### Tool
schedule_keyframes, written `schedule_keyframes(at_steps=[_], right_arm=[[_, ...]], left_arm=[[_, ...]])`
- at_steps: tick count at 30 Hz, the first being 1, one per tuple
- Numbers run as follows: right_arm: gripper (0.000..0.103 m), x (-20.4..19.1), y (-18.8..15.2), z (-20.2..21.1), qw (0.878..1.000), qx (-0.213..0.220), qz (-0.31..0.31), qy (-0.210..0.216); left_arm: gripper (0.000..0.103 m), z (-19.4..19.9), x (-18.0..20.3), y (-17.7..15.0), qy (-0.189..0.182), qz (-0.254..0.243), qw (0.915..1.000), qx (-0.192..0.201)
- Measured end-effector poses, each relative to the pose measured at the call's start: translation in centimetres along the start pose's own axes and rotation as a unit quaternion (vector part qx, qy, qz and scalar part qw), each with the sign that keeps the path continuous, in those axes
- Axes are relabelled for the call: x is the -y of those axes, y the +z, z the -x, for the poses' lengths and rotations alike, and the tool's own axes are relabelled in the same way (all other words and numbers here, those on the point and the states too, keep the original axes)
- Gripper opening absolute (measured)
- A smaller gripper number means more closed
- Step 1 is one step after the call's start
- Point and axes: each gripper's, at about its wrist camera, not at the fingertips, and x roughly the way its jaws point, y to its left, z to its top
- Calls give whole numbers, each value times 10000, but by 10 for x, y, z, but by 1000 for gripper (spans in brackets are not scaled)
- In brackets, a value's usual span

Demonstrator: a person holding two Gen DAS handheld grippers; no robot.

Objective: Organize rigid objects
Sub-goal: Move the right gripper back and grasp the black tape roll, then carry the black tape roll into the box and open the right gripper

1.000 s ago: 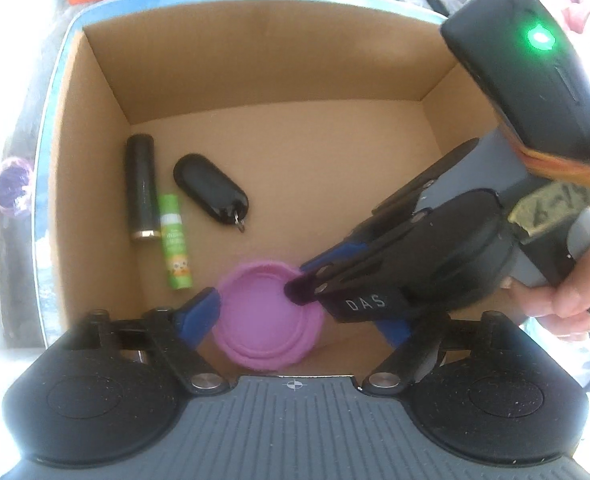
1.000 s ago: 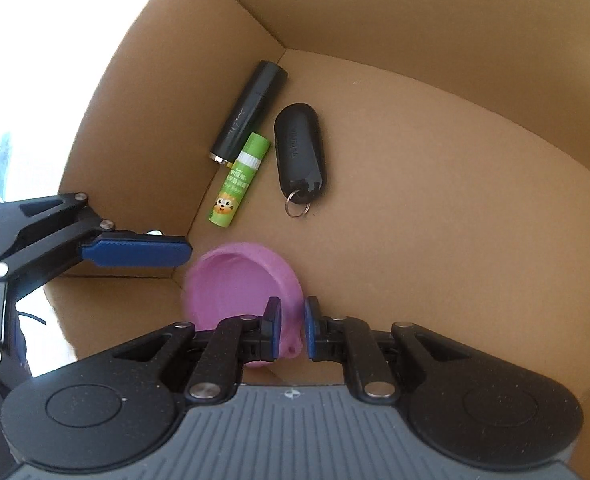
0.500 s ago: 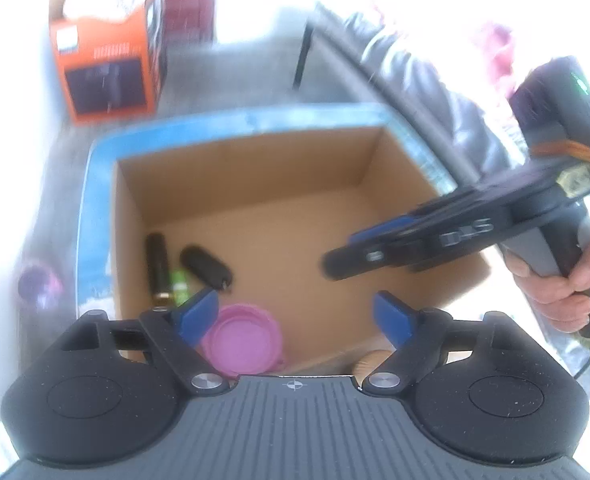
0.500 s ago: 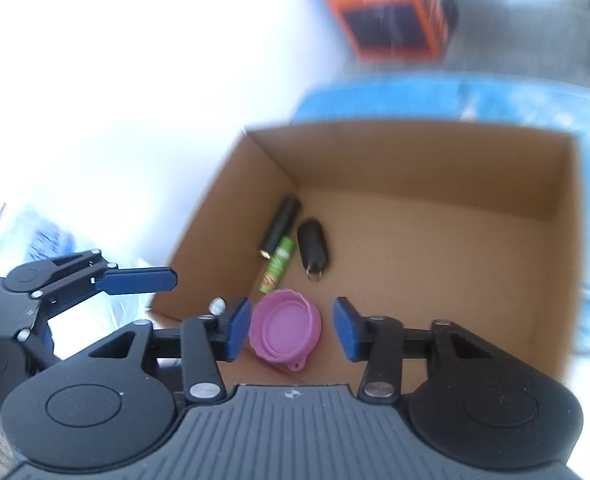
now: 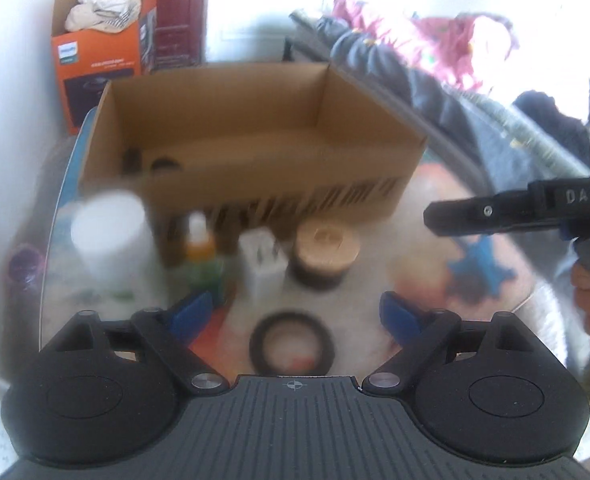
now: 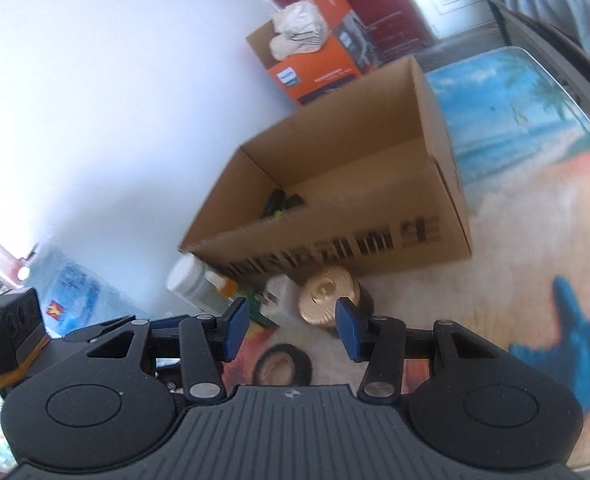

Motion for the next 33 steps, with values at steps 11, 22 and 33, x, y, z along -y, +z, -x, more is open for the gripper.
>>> schedule_keyframes(at_steps=[11,22,33], right_arm=[[40,-29,-41,-65,9950,-442,840,-297],[22,-30,-53,-95,9889,-838,1076,-581],[21,-17,-54,-71,9849,-794,1154,-1021]], left_arm=[[83,-36,24,-37,782,-495,9956,-155],[66,-41,31,-53,736,-650,9951,-59],[66,-53,54,-51,367,-1012,9941,106]])
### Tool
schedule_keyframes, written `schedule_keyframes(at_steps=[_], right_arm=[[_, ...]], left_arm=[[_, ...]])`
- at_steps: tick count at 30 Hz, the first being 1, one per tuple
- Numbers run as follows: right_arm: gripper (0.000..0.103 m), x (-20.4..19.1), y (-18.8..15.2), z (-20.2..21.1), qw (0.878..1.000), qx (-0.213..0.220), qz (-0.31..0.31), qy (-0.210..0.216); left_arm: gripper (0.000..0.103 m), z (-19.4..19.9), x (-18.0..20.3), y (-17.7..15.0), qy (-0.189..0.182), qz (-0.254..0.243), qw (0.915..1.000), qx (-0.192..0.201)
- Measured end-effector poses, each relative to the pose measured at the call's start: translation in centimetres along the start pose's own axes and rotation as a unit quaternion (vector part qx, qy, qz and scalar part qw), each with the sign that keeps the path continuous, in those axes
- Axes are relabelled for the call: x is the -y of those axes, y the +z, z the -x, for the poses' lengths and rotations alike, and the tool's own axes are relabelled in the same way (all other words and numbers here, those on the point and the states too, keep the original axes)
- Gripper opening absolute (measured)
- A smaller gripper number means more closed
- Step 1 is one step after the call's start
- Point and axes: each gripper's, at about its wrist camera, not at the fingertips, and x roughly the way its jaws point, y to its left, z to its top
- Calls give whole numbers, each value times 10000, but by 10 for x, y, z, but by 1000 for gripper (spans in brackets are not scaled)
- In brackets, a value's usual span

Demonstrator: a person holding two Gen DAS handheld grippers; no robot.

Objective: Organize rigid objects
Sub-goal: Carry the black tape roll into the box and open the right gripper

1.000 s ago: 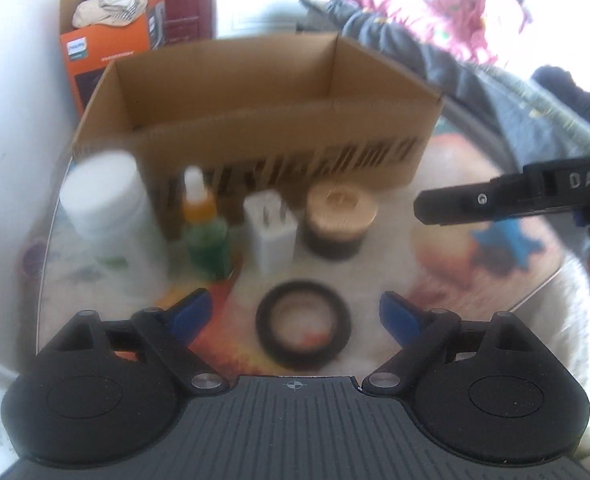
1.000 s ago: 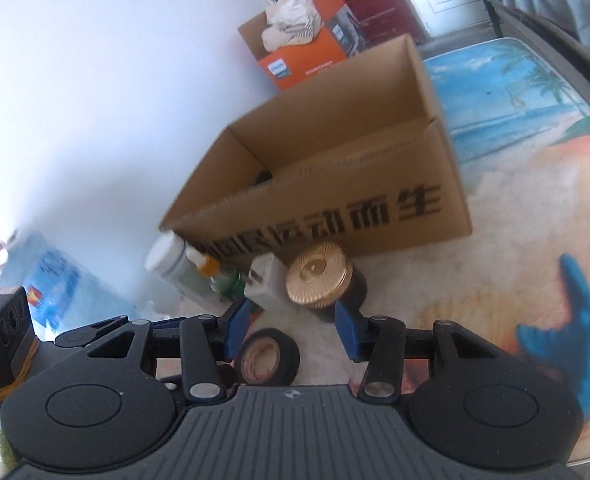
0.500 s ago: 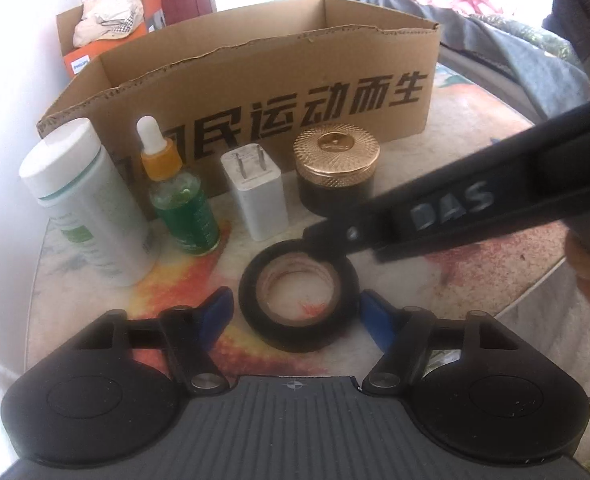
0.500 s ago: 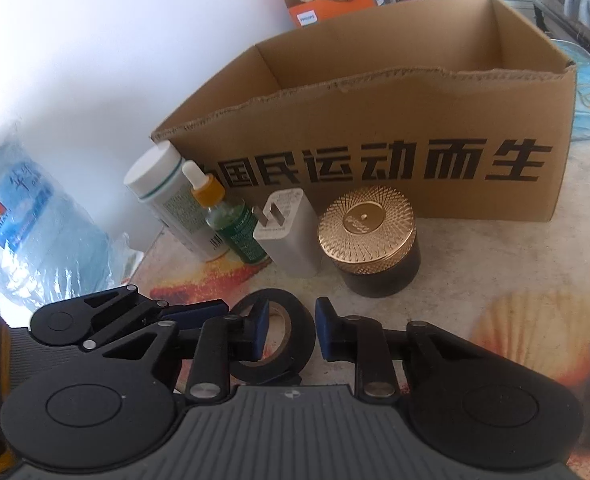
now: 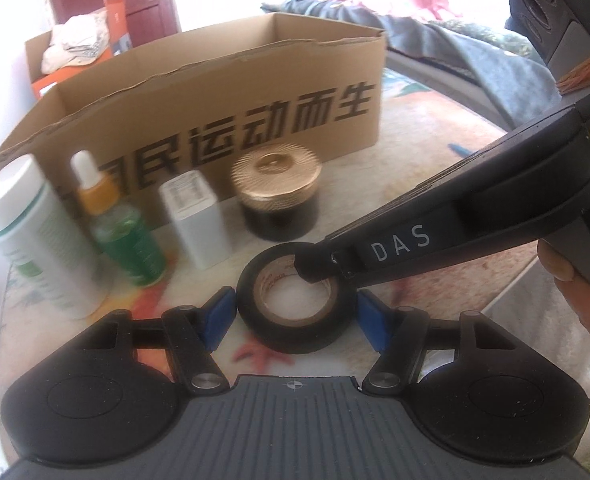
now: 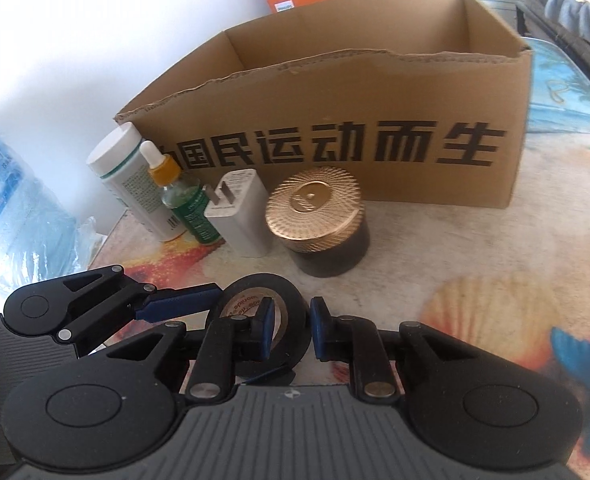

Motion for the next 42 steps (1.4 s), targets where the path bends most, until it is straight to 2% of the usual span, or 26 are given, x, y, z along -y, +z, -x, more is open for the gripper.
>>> schedule_keyframes(at_steps=[10,15,19,27,31,35,42], right_arm=[[20,10,0,4,10000,3,22,-71],[20,4,0,0,9996,23,248,-110],[20,1,0,-1,9990,46,423,-142],[19,-3,0,5,9989,114,421,-161],[19,-12,7,24,9978,344,546,-155],[19,-24,24,48,9942,756,762,-96],[20,-42,78,78,9826,1400,1220,32]], left_arm=[[69,-9,8,9,-120,-190,9997,-65],[72,-14,6,11,-173,-71,9998,-101],[67,-14,7,11,-149,-33,9999,-34],[66,-8,11,12,-40,-120,9999,90],[66,10,11,20,45,-68,9994,342],[66,34,8,40,294,-192,9968,713],[66,60,-18,91,503,-222,9912,1201]])
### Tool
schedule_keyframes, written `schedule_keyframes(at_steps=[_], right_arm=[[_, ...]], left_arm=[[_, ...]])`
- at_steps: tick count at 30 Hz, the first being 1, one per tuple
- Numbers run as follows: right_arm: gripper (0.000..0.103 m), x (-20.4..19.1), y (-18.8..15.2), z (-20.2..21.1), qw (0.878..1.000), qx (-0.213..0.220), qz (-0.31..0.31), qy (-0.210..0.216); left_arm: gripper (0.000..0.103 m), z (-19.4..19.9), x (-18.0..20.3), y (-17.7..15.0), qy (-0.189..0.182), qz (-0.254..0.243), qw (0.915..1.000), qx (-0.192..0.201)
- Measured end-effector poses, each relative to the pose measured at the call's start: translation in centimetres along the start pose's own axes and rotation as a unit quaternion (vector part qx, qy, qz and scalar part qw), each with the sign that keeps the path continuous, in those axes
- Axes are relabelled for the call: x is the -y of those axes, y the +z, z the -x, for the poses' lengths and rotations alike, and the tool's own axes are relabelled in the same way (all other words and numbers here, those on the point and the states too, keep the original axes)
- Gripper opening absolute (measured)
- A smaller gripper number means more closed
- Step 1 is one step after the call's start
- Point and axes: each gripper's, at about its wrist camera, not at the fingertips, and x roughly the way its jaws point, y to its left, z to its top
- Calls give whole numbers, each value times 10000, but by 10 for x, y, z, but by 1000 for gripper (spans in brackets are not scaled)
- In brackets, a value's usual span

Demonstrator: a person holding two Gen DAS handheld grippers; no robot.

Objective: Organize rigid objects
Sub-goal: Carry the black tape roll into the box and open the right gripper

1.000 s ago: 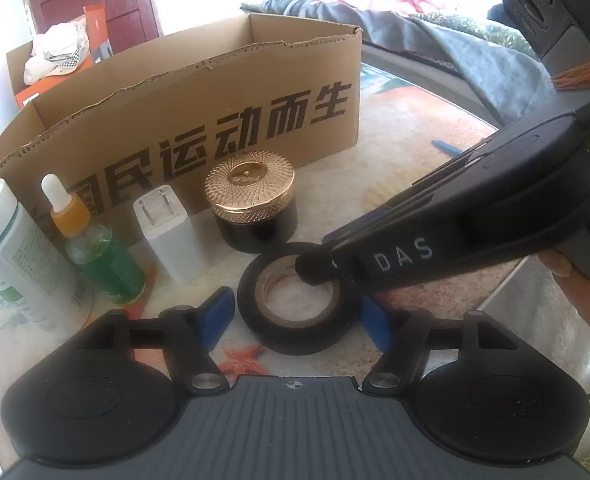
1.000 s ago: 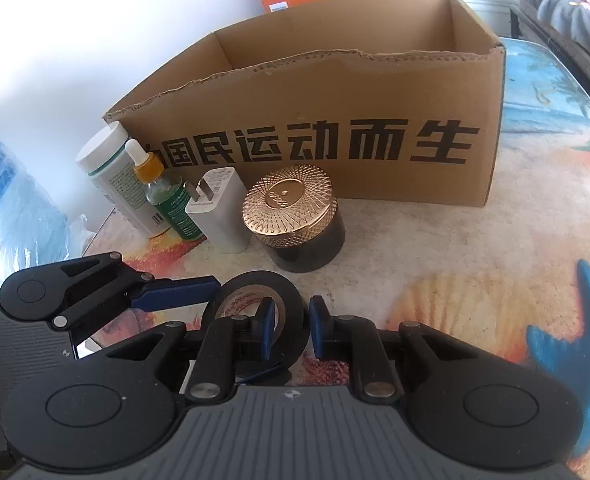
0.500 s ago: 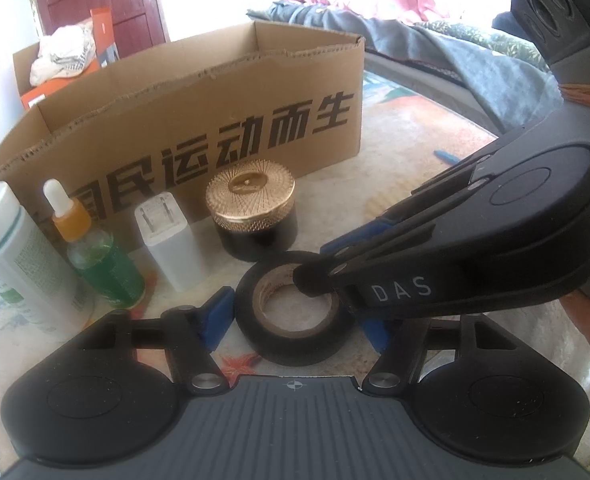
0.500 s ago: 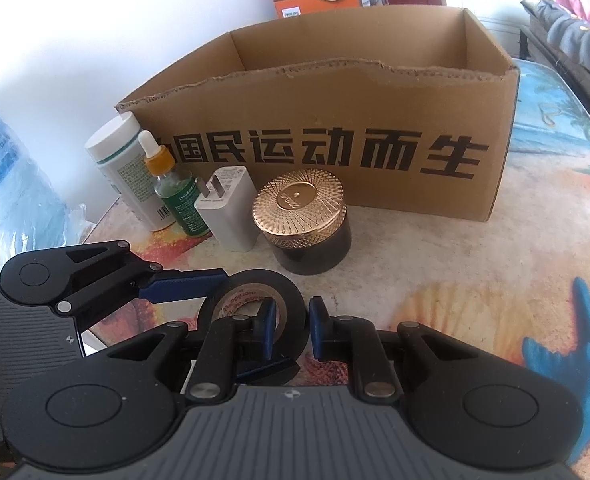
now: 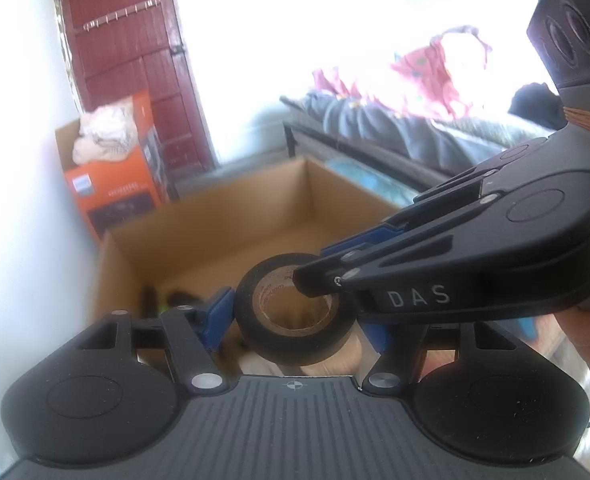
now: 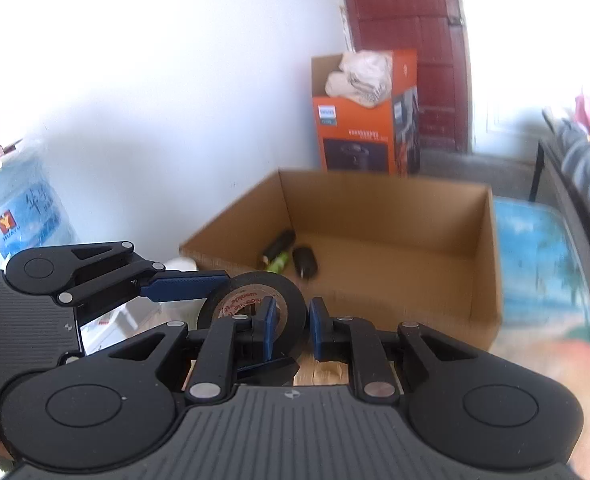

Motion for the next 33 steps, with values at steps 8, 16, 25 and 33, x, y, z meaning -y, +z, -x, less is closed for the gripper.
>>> schedule_keyframes(at_steps=[8,16,25,33], right_arm=[[20,28,72,-54,9988,-371,-63,324],[20,92,94,-165,9771,-1624,-1177,715],[19,123,92,-256,9531,-2534,-1576,497],[19,124,90,-298,9448,-2802,-1665,330]], left_arm=[[66,-53,-41,55,37,-72,9985,-539],[67,-148,-85,62,-364,320,9817,-1842],[67,-226,-107,56,-441,453,9612,-2686],[67,-260,-111,49,-151,75,9575,-2879]])
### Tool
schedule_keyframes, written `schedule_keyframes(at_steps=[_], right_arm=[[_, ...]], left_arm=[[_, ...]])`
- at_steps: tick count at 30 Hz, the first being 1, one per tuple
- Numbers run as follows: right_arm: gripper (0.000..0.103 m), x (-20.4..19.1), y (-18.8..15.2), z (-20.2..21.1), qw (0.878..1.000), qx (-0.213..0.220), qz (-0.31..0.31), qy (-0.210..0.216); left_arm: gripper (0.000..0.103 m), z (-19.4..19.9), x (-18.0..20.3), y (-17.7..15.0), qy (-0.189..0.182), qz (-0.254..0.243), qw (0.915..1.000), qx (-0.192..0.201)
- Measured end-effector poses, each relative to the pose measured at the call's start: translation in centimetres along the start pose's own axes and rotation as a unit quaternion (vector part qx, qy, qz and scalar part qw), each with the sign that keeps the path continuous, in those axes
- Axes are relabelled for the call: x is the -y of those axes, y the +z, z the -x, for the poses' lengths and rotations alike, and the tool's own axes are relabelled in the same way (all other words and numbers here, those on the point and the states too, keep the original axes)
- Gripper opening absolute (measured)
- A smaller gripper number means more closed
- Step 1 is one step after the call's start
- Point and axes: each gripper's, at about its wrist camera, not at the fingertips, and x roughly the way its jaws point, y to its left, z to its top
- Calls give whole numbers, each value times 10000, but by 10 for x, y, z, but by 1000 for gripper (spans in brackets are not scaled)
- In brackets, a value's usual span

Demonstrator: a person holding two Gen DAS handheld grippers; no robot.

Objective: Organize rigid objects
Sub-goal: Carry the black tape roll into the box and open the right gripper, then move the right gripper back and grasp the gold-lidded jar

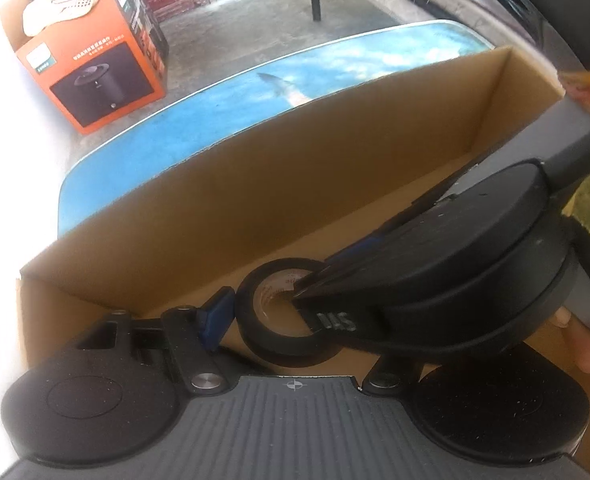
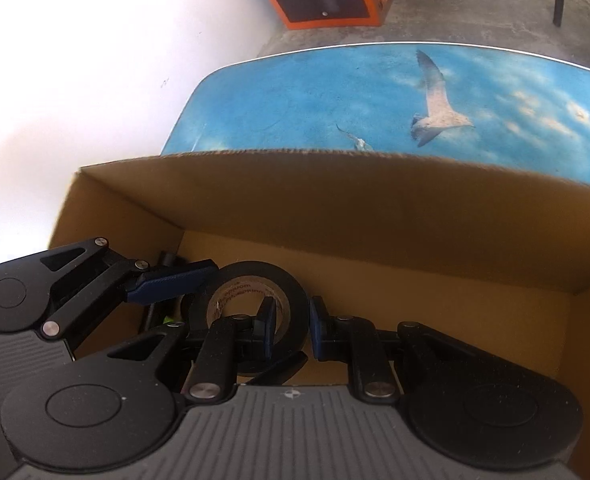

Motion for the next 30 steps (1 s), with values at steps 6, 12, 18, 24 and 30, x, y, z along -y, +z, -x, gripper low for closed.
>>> schedule_keyframes(at_steps=[6,12,18,24,30], right_arm=[[21,2,1,-7,9995,218,-210,77],[24,5,4,-13,9981,359,-408,300],[30,7,5,1,9959,429,-600,530],[50,4,-17,62,9912,987,-503,727],[59,1,-64,137,9773,1725,-457,1143]], left_arm=[[68,-10,-11,4,136,122,9998,-53],[72,8,-10,0,322,120,9991,243],[77,43,-1,-7,514,4,9966,651],[88,104,0,-22,217,69,9918,1261],[90,170,25,-43,3,-90,9834,1814]])
